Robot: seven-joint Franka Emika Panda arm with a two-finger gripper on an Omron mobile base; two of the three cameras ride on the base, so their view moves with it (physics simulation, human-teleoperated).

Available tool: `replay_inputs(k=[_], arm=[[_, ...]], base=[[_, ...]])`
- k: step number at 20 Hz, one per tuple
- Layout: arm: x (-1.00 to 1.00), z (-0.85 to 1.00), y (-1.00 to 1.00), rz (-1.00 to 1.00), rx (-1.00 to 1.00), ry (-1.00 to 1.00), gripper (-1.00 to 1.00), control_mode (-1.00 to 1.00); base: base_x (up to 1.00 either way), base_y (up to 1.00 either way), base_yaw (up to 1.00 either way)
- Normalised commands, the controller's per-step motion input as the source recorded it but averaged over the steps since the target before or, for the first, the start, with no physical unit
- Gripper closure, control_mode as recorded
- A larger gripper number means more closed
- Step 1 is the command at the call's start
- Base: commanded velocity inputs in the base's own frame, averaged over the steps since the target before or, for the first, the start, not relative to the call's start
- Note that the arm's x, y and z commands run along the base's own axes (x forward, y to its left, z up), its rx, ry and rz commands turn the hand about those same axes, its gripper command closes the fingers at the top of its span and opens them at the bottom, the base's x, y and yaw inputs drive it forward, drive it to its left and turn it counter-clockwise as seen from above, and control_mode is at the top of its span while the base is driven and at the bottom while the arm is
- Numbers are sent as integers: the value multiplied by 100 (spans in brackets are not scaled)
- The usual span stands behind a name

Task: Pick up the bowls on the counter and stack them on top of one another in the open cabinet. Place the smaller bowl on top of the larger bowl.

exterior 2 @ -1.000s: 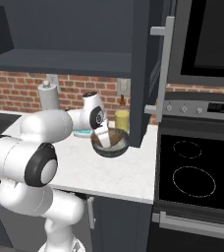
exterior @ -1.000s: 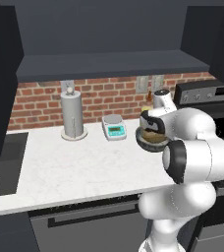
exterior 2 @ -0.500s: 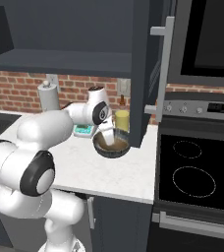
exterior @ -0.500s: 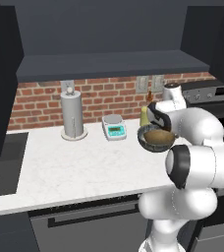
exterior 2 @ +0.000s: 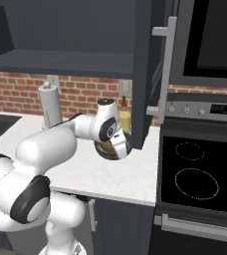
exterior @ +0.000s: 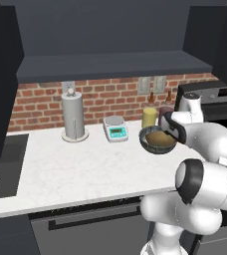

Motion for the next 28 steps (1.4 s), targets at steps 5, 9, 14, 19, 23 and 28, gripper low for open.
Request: replay_inputs(k=[5,9,14,19,23,28], arm=[[22,-11,0,14,14,-7,-100,-100],[16,-16,0,9,8,-3,-100,-100],[29,-9,15,6,4,-1,-100,-100],[21,-24,21,6,0,0,-100,-100],[14,-41,23,5,0,-1,-100,-100],[-5,-60,10,6,-1,0,-100,-100]], base=[[0,0,0],[0,0,0],[0,0,0],[0,0,0],[0,0,0],[0,0,0]])
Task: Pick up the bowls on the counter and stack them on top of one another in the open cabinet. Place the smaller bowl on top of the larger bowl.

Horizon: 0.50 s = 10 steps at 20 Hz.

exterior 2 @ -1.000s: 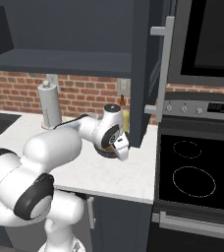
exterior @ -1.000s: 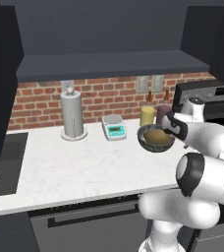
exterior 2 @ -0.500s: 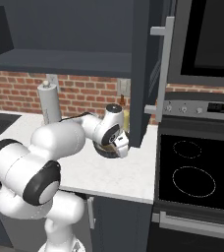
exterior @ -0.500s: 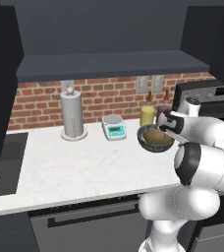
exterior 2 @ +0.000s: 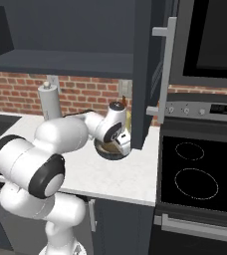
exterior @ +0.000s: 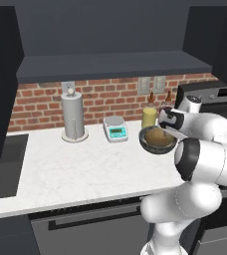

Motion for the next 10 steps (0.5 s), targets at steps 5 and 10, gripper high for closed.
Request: replay_inputs(k=[5,10], arm=[[-48,-52,0,7,-4,-6,-100,-100],[-70,-82,0,5,-16,1,-100,-100]], base=[[0,0,0],[0,0,0]])
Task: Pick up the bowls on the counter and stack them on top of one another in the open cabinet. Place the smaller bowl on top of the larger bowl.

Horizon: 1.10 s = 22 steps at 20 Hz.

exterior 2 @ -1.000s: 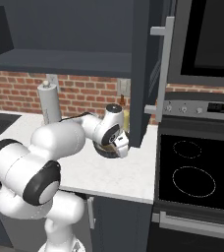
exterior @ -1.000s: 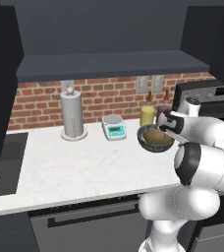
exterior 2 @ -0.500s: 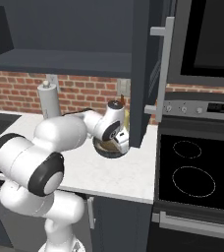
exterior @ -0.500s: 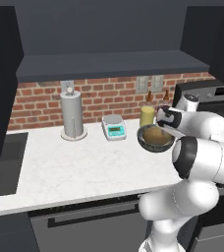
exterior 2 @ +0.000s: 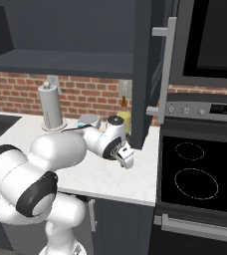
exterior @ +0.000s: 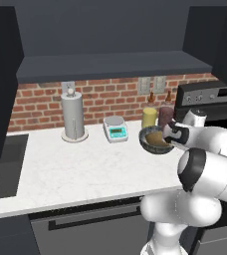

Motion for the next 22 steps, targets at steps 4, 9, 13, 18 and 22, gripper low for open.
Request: replay_inputs(k=[4,9,13,18,22], arm=[[-59,-59,0,4,-12,0,-100,-100],[-18,63,-1,0,2,-27,-100,-100],[-2,100,-22,1,10,-30,-100,-100],[14,97,-19,0,8,-9,-100,-100],[83,70,-2,0,4,8,-100,-100]], base=[[0,0,0],[0,0,0],[0,0,0],[0,0,0],[0,0,0]])
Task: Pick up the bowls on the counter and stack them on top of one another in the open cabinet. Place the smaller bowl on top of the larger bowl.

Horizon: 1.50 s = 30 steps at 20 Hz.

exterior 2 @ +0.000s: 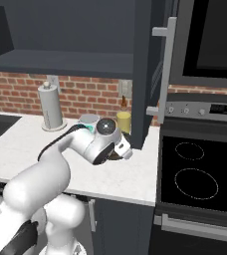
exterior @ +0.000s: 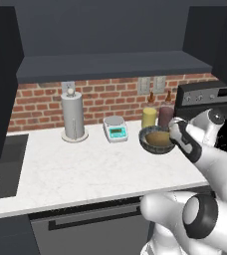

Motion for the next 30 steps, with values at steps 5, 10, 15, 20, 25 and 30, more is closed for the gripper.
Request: replay_inputs(k=[5,10,15,20,25,30], arm=[[59,37,0,2,0,19,-100,-100],[0,-45,-6,1,-1,5,-100,-100],[1,-27,-2,0,0,0,-100,-100],[8,-17,0,0,0,0,-100,-100],[6,-20,0,1,0,3,-100,-100],[12,-23,-1,2,0,8,-100,-100]], base=[[0,0,0],[0,0,0],[0,0,0],[0,0,0],[0,0,0],[0,0,0]])
